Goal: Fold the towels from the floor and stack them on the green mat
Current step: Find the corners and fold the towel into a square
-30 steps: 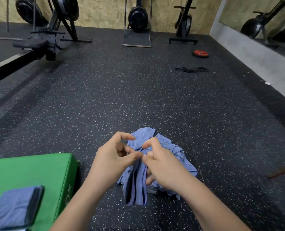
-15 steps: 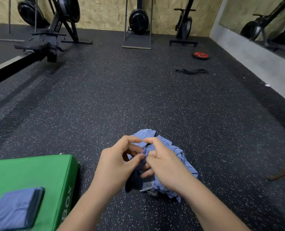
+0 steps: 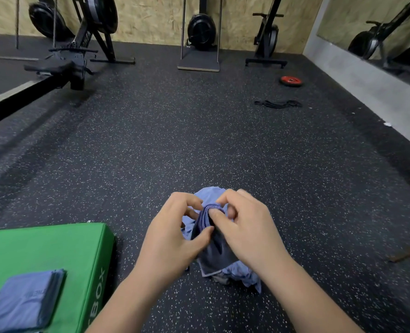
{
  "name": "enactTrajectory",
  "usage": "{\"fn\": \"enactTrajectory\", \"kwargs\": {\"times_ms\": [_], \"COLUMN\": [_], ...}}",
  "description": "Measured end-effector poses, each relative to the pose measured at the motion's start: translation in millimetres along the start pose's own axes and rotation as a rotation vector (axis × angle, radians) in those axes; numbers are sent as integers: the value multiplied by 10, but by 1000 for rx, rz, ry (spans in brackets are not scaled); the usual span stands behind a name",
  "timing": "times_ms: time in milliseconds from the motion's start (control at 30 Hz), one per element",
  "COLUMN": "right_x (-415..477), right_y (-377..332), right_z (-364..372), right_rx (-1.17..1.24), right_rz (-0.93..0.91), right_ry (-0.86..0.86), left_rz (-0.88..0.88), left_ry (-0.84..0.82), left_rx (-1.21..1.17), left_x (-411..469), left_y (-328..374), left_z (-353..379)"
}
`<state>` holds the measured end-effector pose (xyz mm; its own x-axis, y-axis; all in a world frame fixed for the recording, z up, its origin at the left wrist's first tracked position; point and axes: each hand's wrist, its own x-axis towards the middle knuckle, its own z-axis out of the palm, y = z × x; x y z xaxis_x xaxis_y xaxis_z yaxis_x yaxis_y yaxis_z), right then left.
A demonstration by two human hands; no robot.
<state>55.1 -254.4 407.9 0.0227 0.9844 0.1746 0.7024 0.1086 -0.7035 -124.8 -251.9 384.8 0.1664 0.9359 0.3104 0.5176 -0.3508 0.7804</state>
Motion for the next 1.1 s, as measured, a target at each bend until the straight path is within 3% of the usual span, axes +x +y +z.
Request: {"fn": "enactTrajectory", "kwargs": {"times_ms": [100, 400, 700, 867, 1100], "right_x": [20, 21, 94, 101, 117], "right_y": [-12, 74, 209, 276, 330], "right_z": [-63, -162, -244, -338, -414], "right_rx": [32, 116, 149, 144, 137], "right_rz": [-37, -71, -136, -135, -146], "right_ry": [9, -74, -156, -178, -139], "left_rz": [48, -56, 120, 74, -63], "left_ry": [0, 17, -72, -51, -27], "left_rx": [51, 178, 137, 154, -40], "left_x": [-26, -32, -5, 35, 80], "left_y": [43, -37, -5, -71, -183], "left_z": [26, 73, -42, -88, -225]}}
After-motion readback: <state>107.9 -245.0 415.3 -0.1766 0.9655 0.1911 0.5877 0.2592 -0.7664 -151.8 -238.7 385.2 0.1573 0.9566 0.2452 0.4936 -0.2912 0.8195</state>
